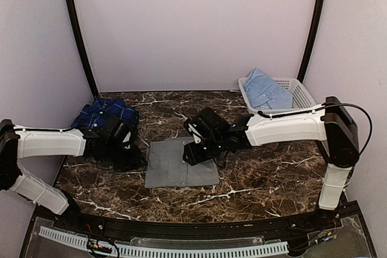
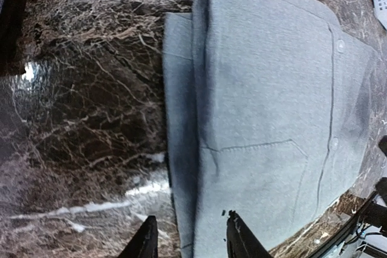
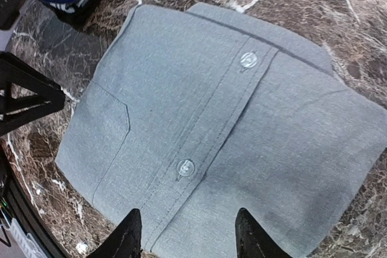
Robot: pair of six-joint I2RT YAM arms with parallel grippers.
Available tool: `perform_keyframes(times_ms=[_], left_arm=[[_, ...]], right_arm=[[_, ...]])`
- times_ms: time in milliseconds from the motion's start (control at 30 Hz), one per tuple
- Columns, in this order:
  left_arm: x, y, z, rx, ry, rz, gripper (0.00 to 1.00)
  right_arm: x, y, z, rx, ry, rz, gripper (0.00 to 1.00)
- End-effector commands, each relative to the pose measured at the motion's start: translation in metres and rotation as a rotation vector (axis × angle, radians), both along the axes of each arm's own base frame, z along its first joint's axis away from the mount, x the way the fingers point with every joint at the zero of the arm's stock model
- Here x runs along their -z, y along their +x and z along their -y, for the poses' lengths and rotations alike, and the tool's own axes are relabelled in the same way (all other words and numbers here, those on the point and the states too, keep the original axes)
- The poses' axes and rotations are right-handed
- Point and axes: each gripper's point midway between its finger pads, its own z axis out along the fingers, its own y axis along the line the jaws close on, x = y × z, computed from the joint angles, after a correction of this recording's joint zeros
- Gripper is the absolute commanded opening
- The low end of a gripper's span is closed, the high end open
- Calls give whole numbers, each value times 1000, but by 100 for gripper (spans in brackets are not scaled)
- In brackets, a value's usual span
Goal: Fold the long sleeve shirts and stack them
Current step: Smooth out the square-folded shirt at the center of the board.
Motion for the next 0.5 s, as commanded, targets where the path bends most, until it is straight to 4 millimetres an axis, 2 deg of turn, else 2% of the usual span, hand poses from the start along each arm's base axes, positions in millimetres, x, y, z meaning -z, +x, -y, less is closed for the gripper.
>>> perform_keyframes(times_ms=[0, 133, 233, 467], left_arm=[[4, 14, 2, 34, 11, 3, 40], [11, 23, 6, 42, 11, -10, 46], [15, 27, 9, 46, 4, -19, 47], [31, 28, 13, 56, 11, -63, 48]], right_arm=[[-1, 13, 21, 59, 33, -5, 47], [16, 18, 36, 80, 32, -34, 35], [32, 21, 47, 98, 7, -51, 27], [58, 13, 68, 126, -45, -84, 22]])
